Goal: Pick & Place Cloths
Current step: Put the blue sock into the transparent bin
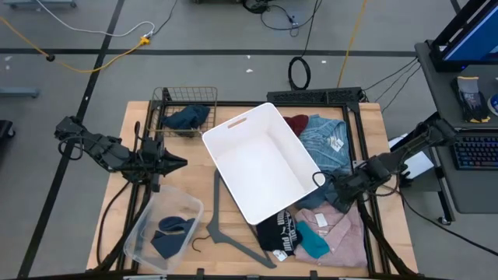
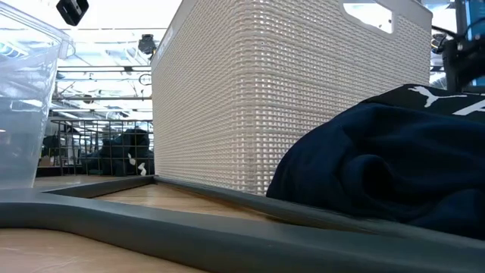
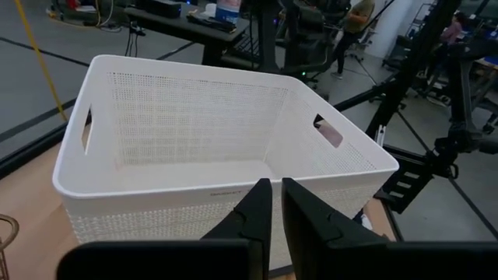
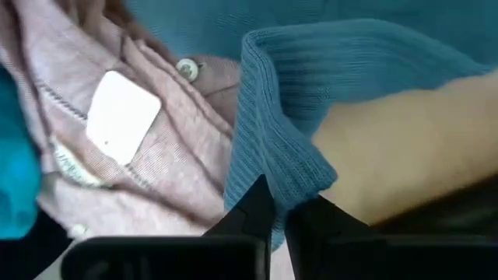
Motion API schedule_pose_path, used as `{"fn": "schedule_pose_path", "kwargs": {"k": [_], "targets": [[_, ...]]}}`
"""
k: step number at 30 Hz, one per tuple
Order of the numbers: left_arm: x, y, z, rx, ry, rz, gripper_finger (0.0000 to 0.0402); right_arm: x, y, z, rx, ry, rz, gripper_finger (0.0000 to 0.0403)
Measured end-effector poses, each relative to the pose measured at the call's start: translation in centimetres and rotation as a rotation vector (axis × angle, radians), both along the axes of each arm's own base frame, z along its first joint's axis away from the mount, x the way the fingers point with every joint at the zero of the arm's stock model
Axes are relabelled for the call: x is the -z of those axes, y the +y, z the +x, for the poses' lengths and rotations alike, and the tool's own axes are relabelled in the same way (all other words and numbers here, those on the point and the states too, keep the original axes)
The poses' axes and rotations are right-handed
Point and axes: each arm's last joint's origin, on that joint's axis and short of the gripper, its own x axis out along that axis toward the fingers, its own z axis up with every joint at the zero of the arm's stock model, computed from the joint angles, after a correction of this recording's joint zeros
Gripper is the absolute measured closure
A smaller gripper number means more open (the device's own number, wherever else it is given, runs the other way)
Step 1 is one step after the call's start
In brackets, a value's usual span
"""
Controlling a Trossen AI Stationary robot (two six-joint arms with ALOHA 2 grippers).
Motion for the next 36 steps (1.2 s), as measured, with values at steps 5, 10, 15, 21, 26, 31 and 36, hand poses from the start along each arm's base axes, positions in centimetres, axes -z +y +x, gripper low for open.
{"fn": "schedule_pose_path", "kwargs": {"k": [5,10,15,21,26,31,36], "targets": [[0.0,0.0,0.0,0.0,0.0,0.0,0.0369,-3.3,-0.2,-0.4,-0.019,0.002,0.0,0.0397],[0.0,0.0,0.0,-0.003,-0.001,-0.017,0.0369,-7.6,-0.3,-0.5,-0.043,-0.09,0.034,0.0398],[0.0,-0.1,0.2,-0.006,-0.001,-0.033,0.0369,-12.3,-0.4,-0.6,-0.063,-0.244,0.101,0.04],[-0.3,-0.7,1.2,-0.003,-0.038,-0.043,0.0369,-17.1,-0.6,-1.0,-0.077,-0.456,0.202,0.04],[-0.5,-1.2,2.1,0.004,-0.063,-0.058,0.0369,-20.5,-0.1,-0.1,-0.137,-0.774,0.279,0.0401],[-0.8,-1.6,2.9,0.011,-0.107,-0.089,0.0369,-23.0,0.6,1.4,-0.211,-1.104,0.292,0.0401],[-2.0,-2.2,3.9,0.016,-0.231,-0.132,0.0369,-24.6,1.7,3.5,-0.233,-1.316,0.299,0.0401]]}}
